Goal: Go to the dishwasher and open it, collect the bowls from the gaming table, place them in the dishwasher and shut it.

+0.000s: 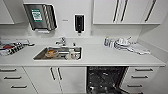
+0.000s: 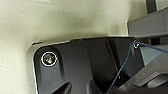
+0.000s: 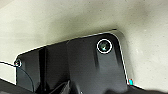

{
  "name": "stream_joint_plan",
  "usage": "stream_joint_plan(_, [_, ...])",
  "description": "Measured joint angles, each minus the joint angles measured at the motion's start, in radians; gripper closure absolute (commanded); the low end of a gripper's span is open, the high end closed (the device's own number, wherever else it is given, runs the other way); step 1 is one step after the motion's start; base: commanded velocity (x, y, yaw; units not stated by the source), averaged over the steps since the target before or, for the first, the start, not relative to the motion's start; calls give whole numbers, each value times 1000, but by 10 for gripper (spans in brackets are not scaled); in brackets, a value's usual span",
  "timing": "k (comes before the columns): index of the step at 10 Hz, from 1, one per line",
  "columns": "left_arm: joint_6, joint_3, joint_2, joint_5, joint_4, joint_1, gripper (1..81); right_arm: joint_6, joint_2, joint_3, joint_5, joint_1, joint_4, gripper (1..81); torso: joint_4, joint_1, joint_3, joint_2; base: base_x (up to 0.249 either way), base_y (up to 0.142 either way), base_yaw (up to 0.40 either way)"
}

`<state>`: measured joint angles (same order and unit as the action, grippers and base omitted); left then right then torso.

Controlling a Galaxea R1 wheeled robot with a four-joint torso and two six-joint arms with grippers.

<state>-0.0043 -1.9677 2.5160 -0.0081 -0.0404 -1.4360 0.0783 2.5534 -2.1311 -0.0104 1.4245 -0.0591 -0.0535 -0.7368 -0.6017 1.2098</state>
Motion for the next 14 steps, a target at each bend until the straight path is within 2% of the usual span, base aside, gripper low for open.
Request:
stream_joint_plan(3, [0, -54, 51, 1, 0, -26, 10, 0, 54, -51, 10, 11, 0, 10, 0, 72, 78, -110, 0, 0, 0])
stream_joint_plan(6, [0, -160, 114, 1, -1, -36, 10, 0, 57, -61, 9, 33, 0, 10, 0, 141, 152, -214, 0, 0, 0])
stream_joint_plan(9, [0, -269, 196, 2, -4, -41, 10, 0, 82, -83, 10, 38, 0, 10, 0, 203, 168, -308, 0, 0, 0])
stream_joint_plan(11, [1, -324, 232, 1, -6, -41, 10, 0, 123, -157, 10, 39, 0, 10, 0, 250, 171, -382, 0, 0, 0])
stream_joint_plan(12, [2, -344, 243, 3, -6, -46, 10, 0, 133, -177, 10, 41, 0, 10, -4, 268, 182, -411, 0, 0, 0])
stream_joint_plan(13, [3, -354, 253, 4, -7, -50, 10, 0, 184, -287, 8, 44, 0, 10, -10, 285, 203, -438, 0, 0, 0])
stream_joint_plan(14, [3, -356, 258, 1, -8, -47, 10, -1, 213, -339, 9, 42, 1, 10, -13, 303, 214, -462, 0, 0, 0])
